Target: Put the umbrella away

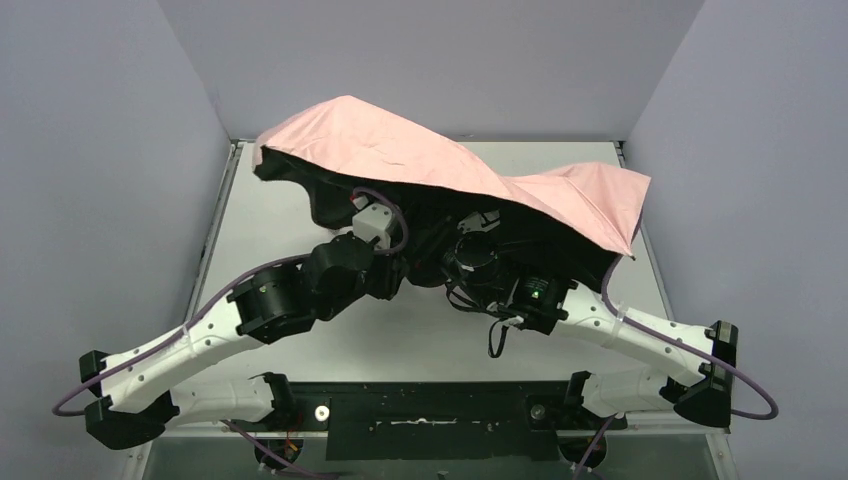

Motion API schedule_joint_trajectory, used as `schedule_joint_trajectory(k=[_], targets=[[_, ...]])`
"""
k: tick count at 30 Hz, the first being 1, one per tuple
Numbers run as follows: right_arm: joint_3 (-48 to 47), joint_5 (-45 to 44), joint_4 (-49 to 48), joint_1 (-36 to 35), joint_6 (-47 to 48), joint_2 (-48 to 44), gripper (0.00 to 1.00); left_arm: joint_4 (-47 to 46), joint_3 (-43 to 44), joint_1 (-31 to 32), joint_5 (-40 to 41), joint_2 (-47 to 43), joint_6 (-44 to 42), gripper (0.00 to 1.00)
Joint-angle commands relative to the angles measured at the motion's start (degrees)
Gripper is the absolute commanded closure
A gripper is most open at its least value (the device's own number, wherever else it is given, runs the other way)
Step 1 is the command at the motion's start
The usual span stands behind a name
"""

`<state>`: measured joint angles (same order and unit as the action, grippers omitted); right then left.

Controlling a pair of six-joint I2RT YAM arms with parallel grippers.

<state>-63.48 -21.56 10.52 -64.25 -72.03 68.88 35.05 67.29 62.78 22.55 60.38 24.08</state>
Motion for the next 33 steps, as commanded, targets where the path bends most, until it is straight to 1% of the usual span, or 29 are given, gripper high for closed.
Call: schedule_joint_trajectory(k=[1,5,9,11,13,16,17,18,20,21,22,24,26,28,33], targets=[[-8.17,6.64,3.63,-3.98,1.98,2.66,1.00,7.85,11.70,4.57,14.67,-1.12,2.19,1.00],[-11.64,7.34,6.02,-6.01,-0.91,3.61,1.00,19.72,20.46,11.03,23.18,1.26,6.88,1.00],[-13.34,8.85,8.74,-8.24,-4.59,3.47,1.00,34.47,29.70,18.08,31.20,5.15,17.16,1.00],[-13.25,9.26,10.52,-8.89,-6.58,2.95,1.00,40.95,33.05,20.11,32.07,7.07,22.47,1.00],[-12.11,9.89,11.51,-8.92,-8.59,2.21,1.00,45.75,35.08,20.97,31.01,8.87,26.89,1.00],[-9.30,8.66,12.94,-8.30,-9.59,0.83,1.00,47.40,33.21,21.24,29.93,10.49,30.34,1.00],[-8.14,8.80,13.70,-7.07,-10.25,0.56,1.00,46.57,31.28,21.12,30.01,10.58,30.74,1.00],[-6.41,10.07,12.48,-5.43,-10.39,0.23,1.00,44.68,29.02,21.07,30.25,10.34,30.31,1.00],[-2.05,15.92,9.07,-0.78,-11.11,-0.22,1.00,38.53,21.96,20.17,29.92,8.88,28.26,1.00],[-0.50,18.01,7.36,2.10,-11.18,-0.08,1.00,34.41,18.41,18.96,28.31,7.75,26.22,1.00],[0.57,19.44,6.53,3.83,-10.73,0.18,1.00,27.46,14.63,17.22,25.70,6.45,23.61,1.00],[1.15,21.04,5.78,5.96,-8.47,1.30,1.00,18.10,7.10,12.52,19.27,4.22,20.34,1.00],[1.74,22.42,5.93,7.30,-7.56,2.31,1.00,9.89,0.25,8.14,14.73,2.71,18.34,1.00],[4.02,22.94,3.85,8.36,-7.68,2.60,1.00,4.50,-3.64,5.62,13.37,2.45,16.48,1.00],[6.85,24.95,1.54,11.22,-6.40,5.77,1.00,-3.88,-7.34,2.29,12.45,3.65,13.18,1.00]])
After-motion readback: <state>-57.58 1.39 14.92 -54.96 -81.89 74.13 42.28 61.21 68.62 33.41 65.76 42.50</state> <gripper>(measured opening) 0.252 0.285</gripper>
